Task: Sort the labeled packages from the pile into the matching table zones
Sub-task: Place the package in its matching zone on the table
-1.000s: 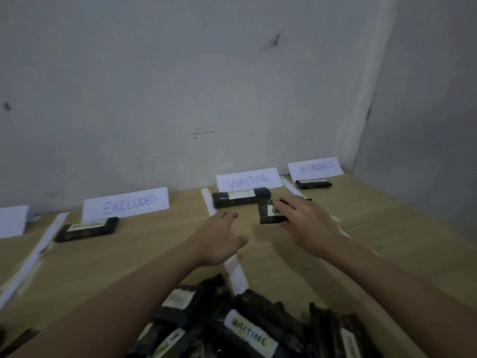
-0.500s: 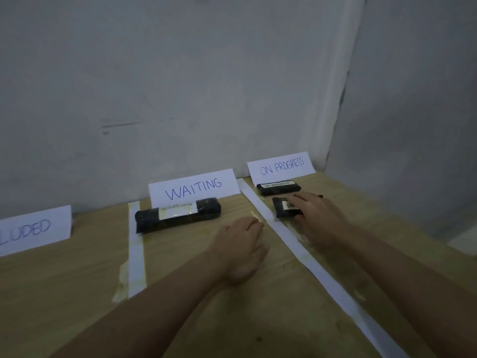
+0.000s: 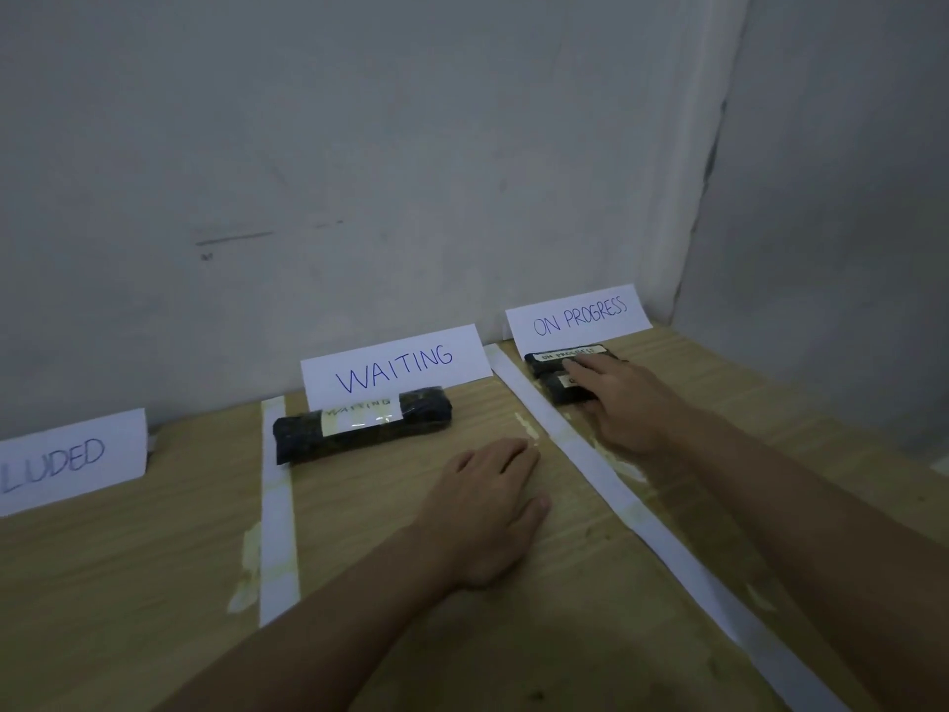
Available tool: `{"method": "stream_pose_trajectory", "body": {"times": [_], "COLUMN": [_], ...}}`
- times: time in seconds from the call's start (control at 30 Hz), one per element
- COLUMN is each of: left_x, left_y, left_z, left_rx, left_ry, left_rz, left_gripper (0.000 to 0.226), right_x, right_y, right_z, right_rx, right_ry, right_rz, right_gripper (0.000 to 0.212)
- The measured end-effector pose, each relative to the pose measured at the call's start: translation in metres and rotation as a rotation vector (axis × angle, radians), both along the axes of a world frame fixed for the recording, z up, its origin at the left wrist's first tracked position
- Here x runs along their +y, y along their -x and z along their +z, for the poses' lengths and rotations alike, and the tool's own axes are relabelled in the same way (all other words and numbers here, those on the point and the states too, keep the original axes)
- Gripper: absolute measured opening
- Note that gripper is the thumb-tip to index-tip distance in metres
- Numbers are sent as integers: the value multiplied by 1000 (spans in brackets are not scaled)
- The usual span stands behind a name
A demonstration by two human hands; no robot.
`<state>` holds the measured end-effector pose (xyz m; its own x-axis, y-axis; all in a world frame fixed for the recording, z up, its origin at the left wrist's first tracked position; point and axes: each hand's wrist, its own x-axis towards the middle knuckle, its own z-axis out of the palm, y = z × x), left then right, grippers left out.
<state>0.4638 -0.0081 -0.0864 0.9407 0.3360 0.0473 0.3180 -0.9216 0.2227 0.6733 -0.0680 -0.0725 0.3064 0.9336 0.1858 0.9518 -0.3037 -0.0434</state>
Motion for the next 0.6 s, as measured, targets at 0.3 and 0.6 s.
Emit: {"method": "stream_pose_trajectory", "body": {"times": [0.3,0.6], "left_x": [-21,-72], "left_y": [80,175], "left_z": [39,76], "left_rx": [127,145], "left_ry": [-4,-65], "left_rz": [-12,-36], "left_gripper": [51,45], "right_x": [-61,-153], "right_y": [115,218], "right_z": [19,51], "right_rx": [98,151], "right_ry": [-156,-94], "right_rz": [244,321], "right_gripper": [39,37]}}
